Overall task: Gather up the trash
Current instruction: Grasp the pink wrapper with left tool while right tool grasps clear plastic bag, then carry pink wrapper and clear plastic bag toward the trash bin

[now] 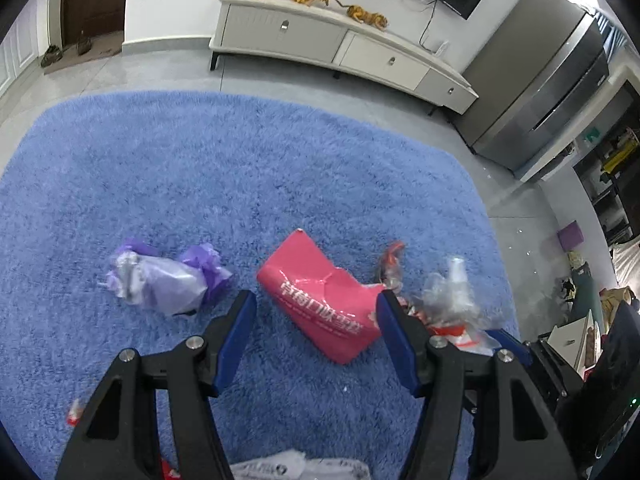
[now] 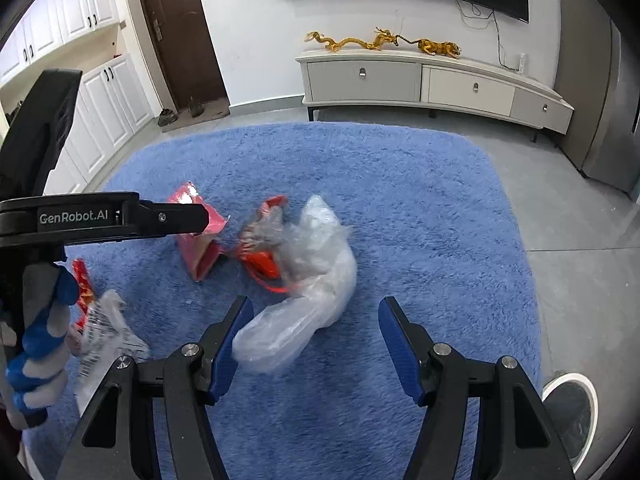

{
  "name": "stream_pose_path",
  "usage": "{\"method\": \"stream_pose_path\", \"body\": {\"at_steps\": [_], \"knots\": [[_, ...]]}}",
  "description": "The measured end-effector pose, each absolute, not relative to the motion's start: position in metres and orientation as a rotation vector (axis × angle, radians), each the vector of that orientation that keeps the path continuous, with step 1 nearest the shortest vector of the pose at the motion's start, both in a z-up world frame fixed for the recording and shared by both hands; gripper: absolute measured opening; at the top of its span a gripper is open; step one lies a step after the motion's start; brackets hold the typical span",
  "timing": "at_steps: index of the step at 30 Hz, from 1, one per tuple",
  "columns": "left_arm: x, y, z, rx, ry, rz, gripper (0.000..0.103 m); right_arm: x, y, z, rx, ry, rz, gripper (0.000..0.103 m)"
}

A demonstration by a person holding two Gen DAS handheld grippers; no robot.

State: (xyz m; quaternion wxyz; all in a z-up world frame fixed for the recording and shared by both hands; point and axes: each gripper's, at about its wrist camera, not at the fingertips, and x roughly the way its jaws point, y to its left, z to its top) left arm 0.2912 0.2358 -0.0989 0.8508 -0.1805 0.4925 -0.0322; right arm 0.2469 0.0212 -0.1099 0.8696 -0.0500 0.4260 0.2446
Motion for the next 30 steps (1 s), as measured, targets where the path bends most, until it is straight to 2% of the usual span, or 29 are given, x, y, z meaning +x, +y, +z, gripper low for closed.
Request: {"method": "stream_pose_path", "body": {"at_steps": [3, 11, 13, 15, 16, 18, 21, 30], "knots": [[0.298, 0.231, -0.105, -0.378, 1.045, -0.072, 0.060, 0.252, 0.011, -0.111, -0.110, 0.883, 0.501, 0.061], [0.316, 0.221, -0.112, -0.379, 1.058, -0.059, 0.058, 0.260, -0.003, -0.117, -0.097, 0.894, 0.503, 0.042], [0.320, 0.221, -0.112, -0.393, 1.058, -0.051, 0.053, 0.261, -0.003, -0.120, -0.074, 0.901, 0.524, 0.031], [0.323, 0.223, -0.113, -0.405, 1.058, -0.043, 0.044, 0.263, -0.005, -0.120, -0.053, 0.901, 0.536, 0.020], [0.322, 0.225, -0.113, -0.413, 1.057, -0.044, 0.042, 0.262, -0.007, -0.120, -0.038, 0.900, 0.539, 0.017], [0.322, 0.227, -0.113, -0.431, 1.056, -0.050, 0.035, 0.258, -0.014, -0.118, -0.005, 0.890, 0.539, 0.016], [0.318, 0.227, -0.112, -0.439, 1.039, -0.059, 0.030, 0.248, -0.024, -0.112, 0.015, 0.870, 0.525, 0.015], [0.287, 0.225, -0.086, -0.448, 0.947, -0.132, 0.024, 0.208, -0.048, -0.090, 0.030, 0.829, 0.465, 0.014]]}}
